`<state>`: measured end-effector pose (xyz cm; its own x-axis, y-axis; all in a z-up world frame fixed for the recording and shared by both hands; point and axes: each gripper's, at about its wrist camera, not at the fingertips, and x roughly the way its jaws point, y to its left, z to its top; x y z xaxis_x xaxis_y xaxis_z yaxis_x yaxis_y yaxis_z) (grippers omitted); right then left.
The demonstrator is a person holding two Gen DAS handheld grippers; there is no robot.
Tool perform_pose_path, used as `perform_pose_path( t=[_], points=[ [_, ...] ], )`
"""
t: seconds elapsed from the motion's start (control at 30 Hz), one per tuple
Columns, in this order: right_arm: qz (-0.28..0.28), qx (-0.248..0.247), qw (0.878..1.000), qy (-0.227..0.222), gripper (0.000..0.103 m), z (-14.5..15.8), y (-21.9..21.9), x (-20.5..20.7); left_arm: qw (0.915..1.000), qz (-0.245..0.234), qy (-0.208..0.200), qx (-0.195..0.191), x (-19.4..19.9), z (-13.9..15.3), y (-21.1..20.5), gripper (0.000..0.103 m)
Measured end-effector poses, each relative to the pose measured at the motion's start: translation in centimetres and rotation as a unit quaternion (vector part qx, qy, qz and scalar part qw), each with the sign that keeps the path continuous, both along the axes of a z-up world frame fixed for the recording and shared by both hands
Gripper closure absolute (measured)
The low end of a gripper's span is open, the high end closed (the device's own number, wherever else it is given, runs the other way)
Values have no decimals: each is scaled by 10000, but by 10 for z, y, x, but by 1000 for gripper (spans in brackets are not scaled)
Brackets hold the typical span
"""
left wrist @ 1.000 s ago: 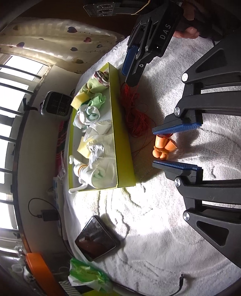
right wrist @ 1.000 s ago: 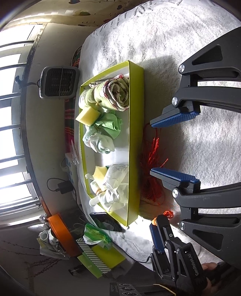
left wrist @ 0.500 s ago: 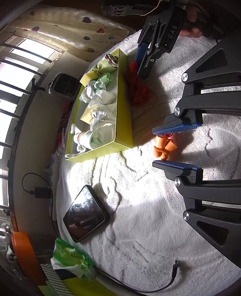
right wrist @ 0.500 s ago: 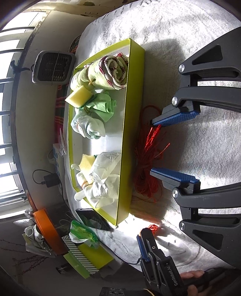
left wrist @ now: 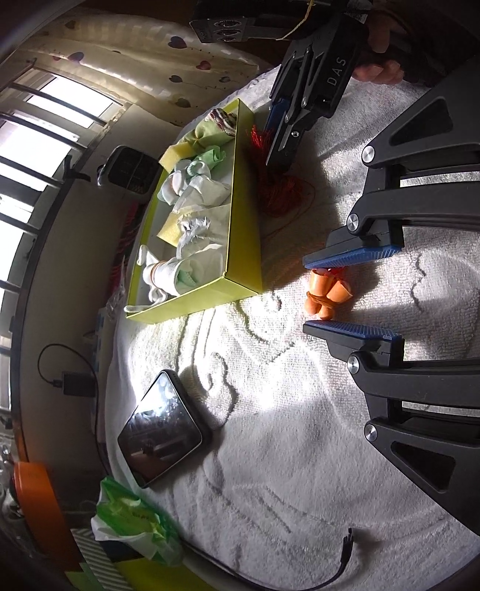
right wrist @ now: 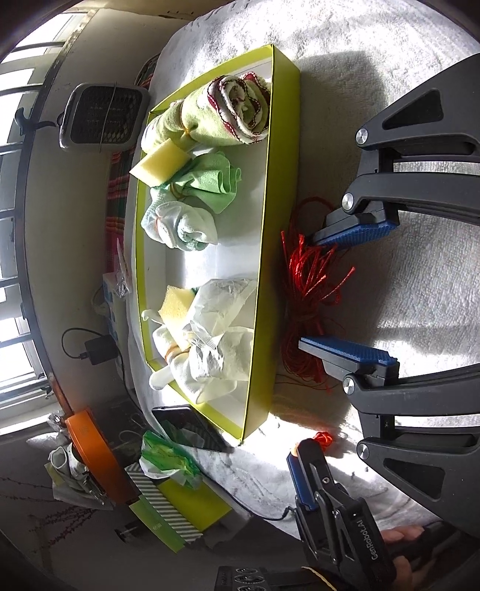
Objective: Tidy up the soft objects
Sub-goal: 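Grasp the orange earplugs with the left tool while the right tool moves to the red tassel, then grasp the red tassel bundle with the right tool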
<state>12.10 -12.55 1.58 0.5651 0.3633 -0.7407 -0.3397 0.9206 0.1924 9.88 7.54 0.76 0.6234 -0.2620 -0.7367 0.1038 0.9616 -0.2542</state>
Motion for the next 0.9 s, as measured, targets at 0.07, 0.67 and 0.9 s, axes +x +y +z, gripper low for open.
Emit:
perform_pose_path(
  t=[0.07,0.67,0.9],
  points=[
    [0,-28,10000,-10,67,1,-1,-2,10000,-3,-4,-31,0,0,1,76],
    [609,143,9979,164,75,1,13,-51,10000,-11,-10,-91,0,0,3,76],
    [620,-272,9977,-8,75,9,7,-60,10000,-11,-10,-93,0,0,3,76]
  ],
)
